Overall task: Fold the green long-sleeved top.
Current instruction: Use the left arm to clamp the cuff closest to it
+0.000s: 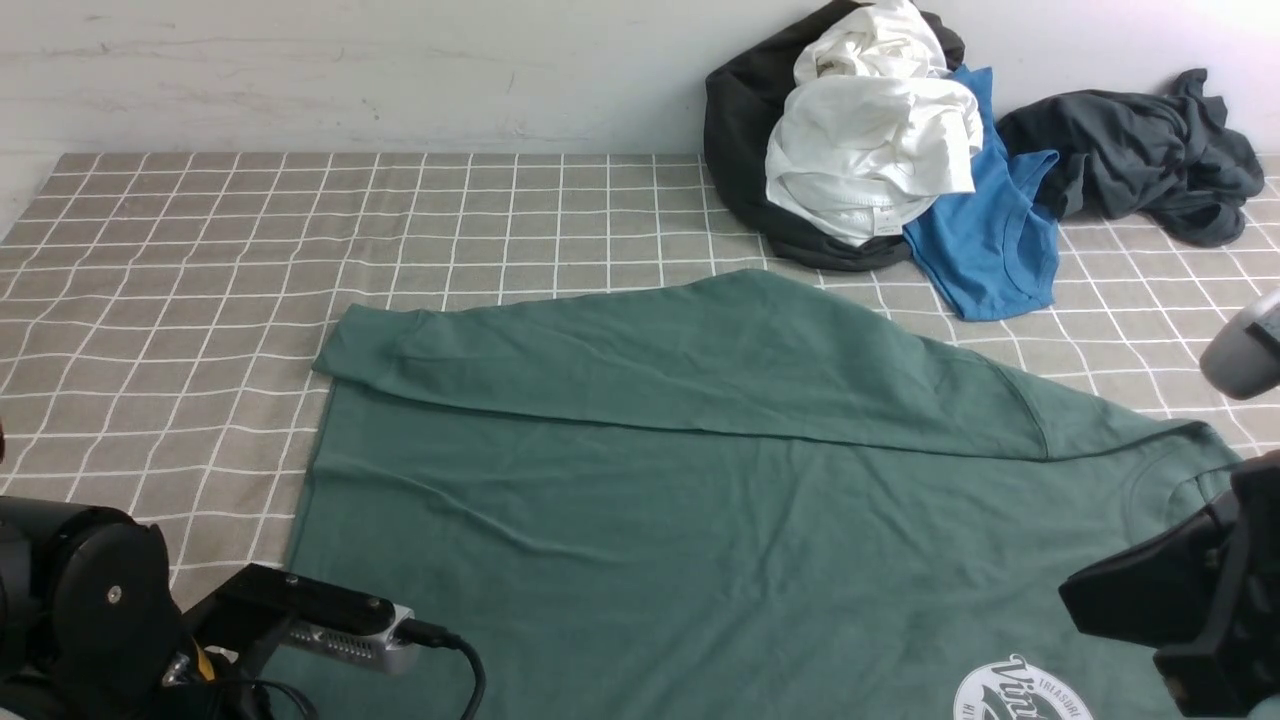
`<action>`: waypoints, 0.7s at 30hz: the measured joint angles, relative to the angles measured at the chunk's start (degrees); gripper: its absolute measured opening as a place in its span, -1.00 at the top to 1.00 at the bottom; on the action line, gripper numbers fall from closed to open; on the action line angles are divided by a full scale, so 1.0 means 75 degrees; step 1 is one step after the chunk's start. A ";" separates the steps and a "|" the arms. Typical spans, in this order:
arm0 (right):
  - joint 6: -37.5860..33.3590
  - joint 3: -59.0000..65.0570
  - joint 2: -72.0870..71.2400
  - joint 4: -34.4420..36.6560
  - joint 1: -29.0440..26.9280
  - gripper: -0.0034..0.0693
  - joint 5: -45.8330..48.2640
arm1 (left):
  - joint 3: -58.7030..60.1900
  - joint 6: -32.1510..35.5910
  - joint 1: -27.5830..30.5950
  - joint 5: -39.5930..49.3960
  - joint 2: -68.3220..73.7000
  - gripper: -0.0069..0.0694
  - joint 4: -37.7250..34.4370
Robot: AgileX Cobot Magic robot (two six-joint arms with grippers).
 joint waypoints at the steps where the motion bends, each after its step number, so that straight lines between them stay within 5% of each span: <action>1: 0.0000 0.0000 0.0000 0.0000 0.0000 0.94 0.0000 | 0.0000 0.0000 0.0000 -0.0003 0.0069 -0.44 0.0000; 6: 0.0000 0.0000 0.0000 0.0000 0.0000 0.94 0.0000 | 0.0000 0.0003 -0.0002 -0.0012 0.0278 -0.31 0.0002; 17: 0.0000 0.0000 0.0000 0.0000 0.0000 0.94 0.0000 | 0.0000 0.0040 -0.0009 -0.0018 0.0238 0.74 0.0004; 21: 0.0000 0.0000 0.0000 0.0000 0.0000 0.94 0.0000 | -0.0007 0.0040 -0.0009 0.0050 -0.0162 0.78 0.0019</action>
